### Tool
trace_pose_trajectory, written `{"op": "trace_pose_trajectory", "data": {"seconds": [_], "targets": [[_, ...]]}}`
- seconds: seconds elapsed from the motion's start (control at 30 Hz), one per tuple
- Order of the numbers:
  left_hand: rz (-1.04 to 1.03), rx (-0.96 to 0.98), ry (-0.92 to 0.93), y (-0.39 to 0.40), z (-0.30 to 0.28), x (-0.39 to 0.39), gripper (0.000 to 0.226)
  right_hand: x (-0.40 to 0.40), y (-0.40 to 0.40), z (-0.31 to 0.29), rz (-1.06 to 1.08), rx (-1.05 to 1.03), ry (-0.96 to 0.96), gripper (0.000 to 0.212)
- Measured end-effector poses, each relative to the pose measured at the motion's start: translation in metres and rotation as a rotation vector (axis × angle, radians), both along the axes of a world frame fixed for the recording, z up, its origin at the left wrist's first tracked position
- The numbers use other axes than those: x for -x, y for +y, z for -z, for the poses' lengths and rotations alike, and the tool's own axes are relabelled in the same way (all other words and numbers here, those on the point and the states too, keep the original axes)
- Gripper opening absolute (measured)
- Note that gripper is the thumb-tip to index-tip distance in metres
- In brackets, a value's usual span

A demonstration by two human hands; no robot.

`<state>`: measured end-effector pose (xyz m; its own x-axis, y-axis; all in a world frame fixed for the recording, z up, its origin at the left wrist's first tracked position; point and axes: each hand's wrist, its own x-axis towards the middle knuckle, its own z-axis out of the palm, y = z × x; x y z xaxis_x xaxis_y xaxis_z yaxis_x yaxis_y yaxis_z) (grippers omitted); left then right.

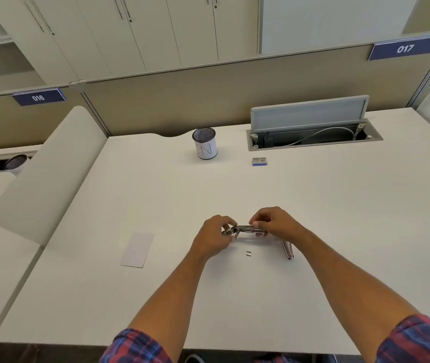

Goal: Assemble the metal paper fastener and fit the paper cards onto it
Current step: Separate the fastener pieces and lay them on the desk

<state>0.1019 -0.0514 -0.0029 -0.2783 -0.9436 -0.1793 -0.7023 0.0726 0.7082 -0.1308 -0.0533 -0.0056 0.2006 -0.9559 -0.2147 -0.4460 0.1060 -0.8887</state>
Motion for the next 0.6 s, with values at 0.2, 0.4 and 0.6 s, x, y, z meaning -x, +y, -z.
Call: {"op": "trace_pose_trajectory", "data": {"seconds": [0.2, 0.4, 0.6], "targets": [[0.125, 0.062, -0.235, -0.003, 0.005, -0.008, 0.027, -0.008, 0.003, 0.0, -0.104, 0.066, 0.169, 0.011], [0.17, 0.068, -0.302, -0.004, 0.01, -0.012, 0.028, -0.018, 0.003, 0.002, -0.211, 0.179, 0.506, 0.01], [0.119, 0.086, -0.289, -0.004, 0.014, -0.014, 0.027, -0.022, 0.007, 0.006, -0.374, 0.335, 0.831, 0.02]]}}
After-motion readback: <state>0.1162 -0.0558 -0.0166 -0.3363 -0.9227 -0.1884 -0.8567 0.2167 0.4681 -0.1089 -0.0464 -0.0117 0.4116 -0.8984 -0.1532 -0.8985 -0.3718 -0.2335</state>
